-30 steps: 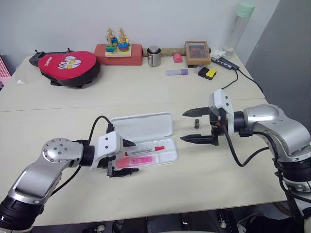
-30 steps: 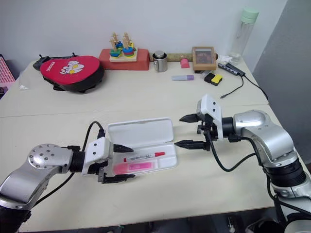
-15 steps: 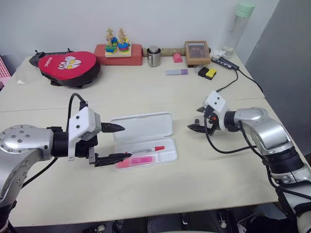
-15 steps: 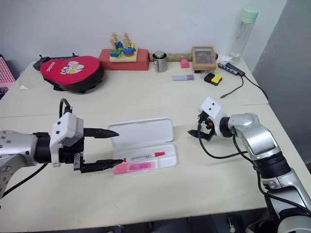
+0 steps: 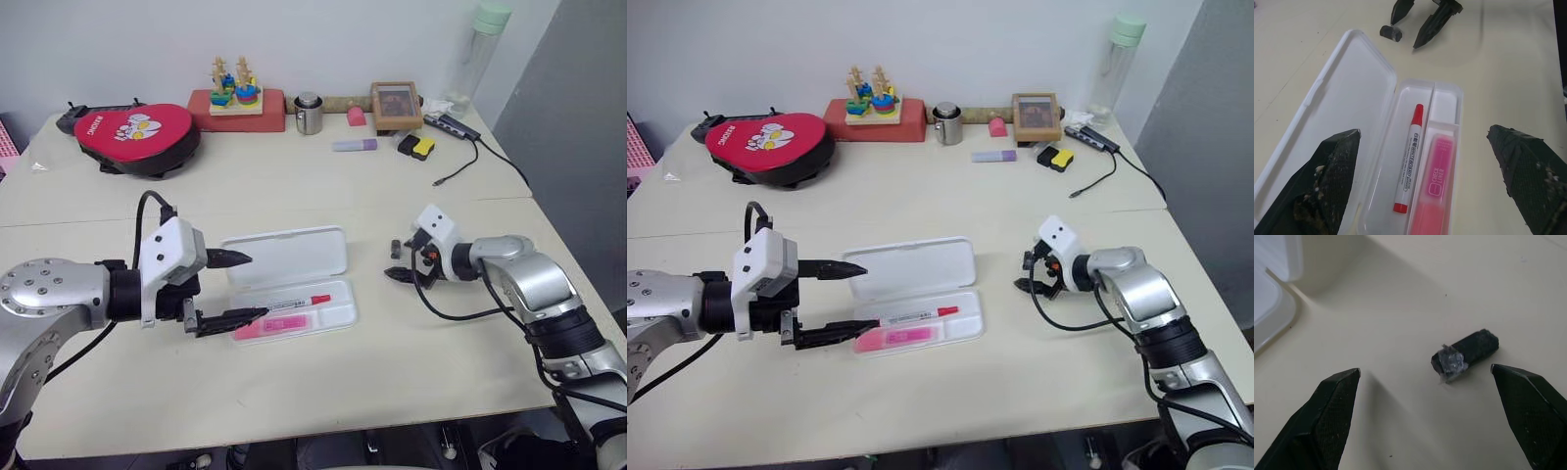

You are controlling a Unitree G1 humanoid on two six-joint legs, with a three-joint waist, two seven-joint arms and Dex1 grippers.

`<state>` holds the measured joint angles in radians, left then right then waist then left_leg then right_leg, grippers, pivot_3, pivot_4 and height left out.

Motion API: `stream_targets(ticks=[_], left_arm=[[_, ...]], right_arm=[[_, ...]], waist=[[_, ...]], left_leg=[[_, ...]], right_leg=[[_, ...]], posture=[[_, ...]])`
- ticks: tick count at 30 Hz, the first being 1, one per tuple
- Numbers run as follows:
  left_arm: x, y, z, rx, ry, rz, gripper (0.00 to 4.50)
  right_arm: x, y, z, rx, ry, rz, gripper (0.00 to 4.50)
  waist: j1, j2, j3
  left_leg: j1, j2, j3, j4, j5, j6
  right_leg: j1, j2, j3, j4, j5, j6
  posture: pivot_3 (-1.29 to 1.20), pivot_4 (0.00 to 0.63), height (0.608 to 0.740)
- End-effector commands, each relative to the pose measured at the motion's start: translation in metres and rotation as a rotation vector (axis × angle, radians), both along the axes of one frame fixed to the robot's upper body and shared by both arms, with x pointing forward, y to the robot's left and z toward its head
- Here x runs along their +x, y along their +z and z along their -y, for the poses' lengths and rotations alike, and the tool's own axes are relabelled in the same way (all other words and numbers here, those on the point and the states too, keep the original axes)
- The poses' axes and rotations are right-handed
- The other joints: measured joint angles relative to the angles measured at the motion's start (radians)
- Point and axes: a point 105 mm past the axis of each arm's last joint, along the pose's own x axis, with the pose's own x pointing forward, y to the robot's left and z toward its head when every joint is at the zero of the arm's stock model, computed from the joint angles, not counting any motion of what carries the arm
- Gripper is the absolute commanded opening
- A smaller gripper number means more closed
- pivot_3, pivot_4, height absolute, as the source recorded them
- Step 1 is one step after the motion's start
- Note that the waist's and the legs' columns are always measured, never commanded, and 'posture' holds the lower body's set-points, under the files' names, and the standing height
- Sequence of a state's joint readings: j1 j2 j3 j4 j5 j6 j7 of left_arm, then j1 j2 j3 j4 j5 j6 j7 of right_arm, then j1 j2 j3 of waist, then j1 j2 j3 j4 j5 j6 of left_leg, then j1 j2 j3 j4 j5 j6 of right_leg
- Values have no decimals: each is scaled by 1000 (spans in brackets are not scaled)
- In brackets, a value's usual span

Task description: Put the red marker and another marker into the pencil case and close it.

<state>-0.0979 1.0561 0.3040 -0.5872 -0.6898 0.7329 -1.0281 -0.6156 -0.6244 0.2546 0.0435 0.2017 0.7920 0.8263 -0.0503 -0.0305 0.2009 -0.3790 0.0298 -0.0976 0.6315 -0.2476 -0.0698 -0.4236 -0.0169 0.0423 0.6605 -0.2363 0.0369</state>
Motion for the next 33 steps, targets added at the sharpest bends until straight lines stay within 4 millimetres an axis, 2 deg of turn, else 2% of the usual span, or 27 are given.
stream_targets(ticks=[1,20,21,22,27,33], left_arm=[[2,10,2,-8,3,57,4458],[11,9,5,-23,36,90,4458],[11,9,5,-23,37,91,4500],[12,8,5,-24,38,91,4500],[13,7,7,-26,40,95,4500],[13,7,6,-24,43,96,4500]], right_arm=[[1,9,-1,4,4,24,4500],[10,-4,-23,30,30,31,4500],[12,-4,-23,31,24,35,4137],[14,-5,-22,29,17,37,4033],[18,-11,-20,25,-9,38,2774],[19,-14,-17,12,-17,41,1596]], waist=[[0,0,0],[-9,0,0],[-10,0,0],[-10,0,0],[-10,-1,0],[-10,-1,-1]], left_leg=[[0,0,0,0,0,0],[2,0,0,0,0,0],[2,0,0,0,0,0],[2,0,0,0,0,0],[4,0,0,0,0,0],[5,0,1,0,0,0]], right_leg=[[0,0,0,0,0,0],[1,0,0,2,0,0],[1,0,1,2,0,0],[1,0,1,2,0,0],[2,0,1,2,0,0],[3,0,1,3,0,0]], posture=[[0,150,740],[0,150,740],[0,150,740],[0,150,740],[0,150,740],[0,150,740]])
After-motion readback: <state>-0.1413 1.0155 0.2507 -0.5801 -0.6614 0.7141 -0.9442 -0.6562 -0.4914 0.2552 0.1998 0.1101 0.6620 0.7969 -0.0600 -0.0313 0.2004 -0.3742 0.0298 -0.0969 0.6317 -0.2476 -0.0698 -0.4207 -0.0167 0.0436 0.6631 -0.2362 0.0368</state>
